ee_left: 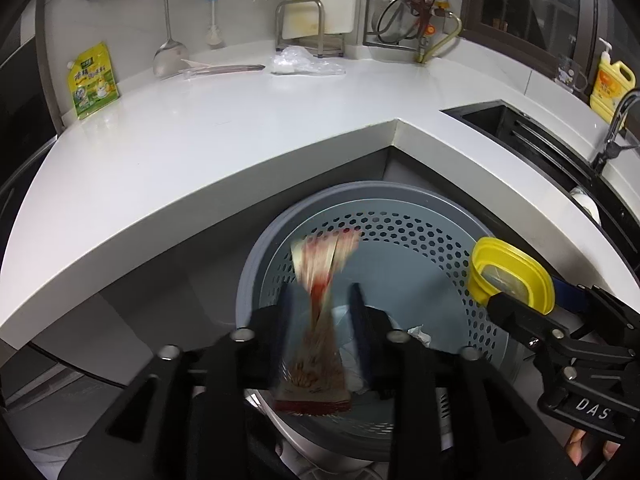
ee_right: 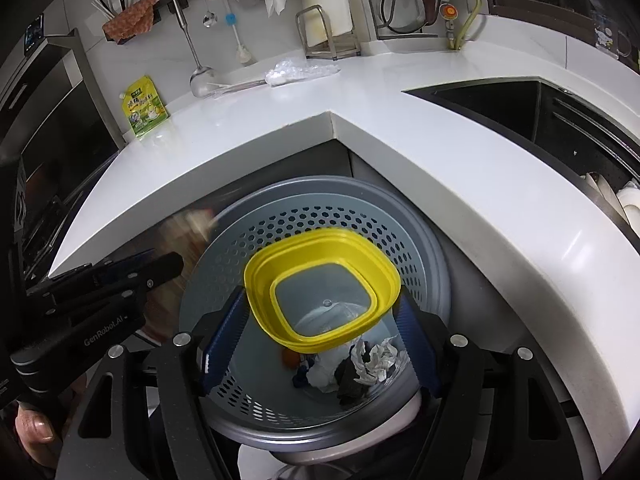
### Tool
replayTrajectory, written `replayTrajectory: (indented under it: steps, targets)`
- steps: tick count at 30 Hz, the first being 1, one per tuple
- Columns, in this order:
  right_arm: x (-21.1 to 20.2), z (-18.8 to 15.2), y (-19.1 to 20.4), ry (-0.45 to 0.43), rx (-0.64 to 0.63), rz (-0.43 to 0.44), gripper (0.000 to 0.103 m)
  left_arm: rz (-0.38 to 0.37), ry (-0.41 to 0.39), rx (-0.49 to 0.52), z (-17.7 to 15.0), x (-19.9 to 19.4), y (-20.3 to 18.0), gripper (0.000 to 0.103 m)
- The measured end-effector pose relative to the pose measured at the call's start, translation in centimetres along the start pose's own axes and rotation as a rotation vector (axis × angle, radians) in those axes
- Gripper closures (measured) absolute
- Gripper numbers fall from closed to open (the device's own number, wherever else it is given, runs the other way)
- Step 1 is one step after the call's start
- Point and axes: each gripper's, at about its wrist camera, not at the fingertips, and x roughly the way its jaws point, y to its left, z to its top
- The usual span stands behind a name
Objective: Collect trash
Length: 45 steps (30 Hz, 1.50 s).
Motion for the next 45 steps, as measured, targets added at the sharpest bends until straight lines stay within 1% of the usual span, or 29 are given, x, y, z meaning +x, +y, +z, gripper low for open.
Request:
replayTrajectory:
  steps: [2,4,6,10,13,17,20,22,25,27,30,37,40,42,45]
  targets:
    - [-0.1,0.1,-0.4,-0.003,0.020,0.003,0.031,0.011,-0.012,-0.010,0.0,-0.2,0.2,0.044]
    - [-0.2,0.1,-0.6,-0.009,0.034,0.002,0.027,0.017,-0.021,-0.012,0.1,-0.3,0.4,0.044]
    - [-0.4,0.2,-0.8,-0.015,0.045,0.000,0.027,0.021,-0.022,-0.014,0.1,-0.4,0.4,0.040]
    - [-0.6,0.2,-0.6,-0.021,0.039,0.005,0.027,0.022,-0.020,-0.014,0.1,-0.4,0.4,0.039]
    - [-0.6,0.2,-0.4,-0.020,0.034,0.008,0.027,0.022,-0.022,-0.016,0.1,-0.4,0.5,0.036]
    - [-0.6,0.3,-0.4,-0.022,0.034,0.011,0.027,0.026,-0.029,-0.018,0.2,-0.6,0.6,0.034]
    - [-0.6,0.3,-0.4,-0.021,0.035,0.014,0.027,0.015,-0.027,-0.019,0.2,-0.7,0.7,0.034]
    - [-0.6,0.3,-0.4,-0.022,0.034,0.015,0.027,0.016,-0.029,-0.018,0.2,-0.8,0.8,0.031]
    - [-0.7,0.3,-0.4,-0.027,0.034,0.018,0.027,0.018,-0.043,-0.014,0.3,-1.1,0.8,0.024]
    - [-0.7,0.3,-0.4,-0.030,0.032,0.019,0.027,0.021,-0.057,-0.013,0.3,-1.4,1.0,0.016]
    - [-0.8,0.4,-0.3,-0.037,0.035,0.021,0.026,0.018,-0.083,-0.020,0.4,-1.8,1.4,0.010]
    - [-0.7,0.8,0.2,-0.056,0.022,0.024,0.025,0.045,-0.103,-0.007,0.9,-2.4,2.1,0.007]
    - [-0.7,1.1,0.4,-0.070,0.014,0.030,0.024,0.034,-0.105,-0.014,1.2,-2.6,2.6,0.007]
    - [-0.7,1.6,0.5,-0.072,0.018,0.048,0.024,0.022,-0.106,-0.025,1.6,-2.8,3.0,0.007]
    - [-0.8,2.5,0.7,-0.085,0.014,0.054,0.024,0.021,-0.115,-0.035,2.3,-3.1,3.5,0.007]
